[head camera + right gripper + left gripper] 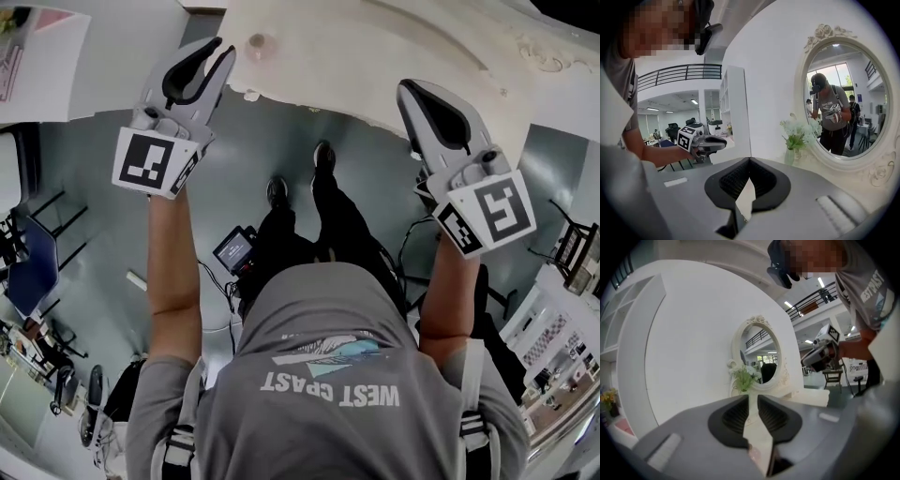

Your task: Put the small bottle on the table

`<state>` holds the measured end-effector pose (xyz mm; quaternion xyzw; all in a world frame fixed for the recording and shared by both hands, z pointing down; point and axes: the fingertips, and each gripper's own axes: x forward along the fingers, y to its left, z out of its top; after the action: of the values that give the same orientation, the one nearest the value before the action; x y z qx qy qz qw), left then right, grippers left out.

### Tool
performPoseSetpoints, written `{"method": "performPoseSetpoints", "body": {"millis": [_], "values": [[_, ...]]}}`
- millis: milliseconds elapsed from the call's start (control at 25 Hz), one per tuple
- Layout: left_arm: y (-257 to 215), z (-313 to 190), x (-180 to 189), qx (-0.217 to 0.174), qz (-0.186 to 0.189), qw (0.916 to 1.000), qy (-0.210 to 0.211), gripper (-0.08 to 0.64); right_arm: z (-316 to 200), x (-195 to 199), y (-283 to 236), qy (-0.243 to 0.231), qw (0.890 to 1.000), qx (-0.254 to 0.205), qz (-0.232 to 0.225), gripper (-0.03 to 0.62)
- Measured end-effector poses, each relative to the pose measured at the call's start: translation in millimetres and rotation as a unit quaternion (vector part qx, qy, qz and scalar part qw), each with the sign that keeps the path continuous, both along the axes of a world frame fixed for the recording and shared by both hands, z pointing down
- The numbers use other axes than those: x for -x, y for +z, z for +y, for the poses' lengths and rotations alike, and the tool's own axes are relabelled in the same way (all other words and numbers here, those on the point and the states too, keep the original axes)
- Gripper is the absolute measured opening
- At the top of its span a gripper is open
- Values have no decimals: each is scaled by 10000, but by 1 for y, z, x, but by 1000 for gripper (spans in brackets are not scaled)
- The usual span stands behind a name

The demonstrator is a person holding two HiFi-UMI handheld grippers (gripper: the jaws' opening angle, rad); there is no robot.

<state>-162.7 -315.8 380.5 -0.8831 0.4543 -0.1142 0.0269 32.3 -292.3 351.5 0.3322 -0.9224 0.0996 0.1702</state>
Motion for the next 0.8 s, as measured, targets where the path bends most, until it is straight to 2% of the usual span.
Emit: {"method": "performPoseSetpoints", "body": {"millis": [280,680,800], "values": [[-59,43,-3,-279,-81,9996,43,15,23,-3,-41,-55,9994,-348,12,2],[-121,115,-10,-241,-278,9991,221,5,64,-7,-99,-153,9966,-810,10,2],[-142,139,-11,-350,-255,9988,231,5,79,-9,-116,-175,9951,-971,29,0]]}}
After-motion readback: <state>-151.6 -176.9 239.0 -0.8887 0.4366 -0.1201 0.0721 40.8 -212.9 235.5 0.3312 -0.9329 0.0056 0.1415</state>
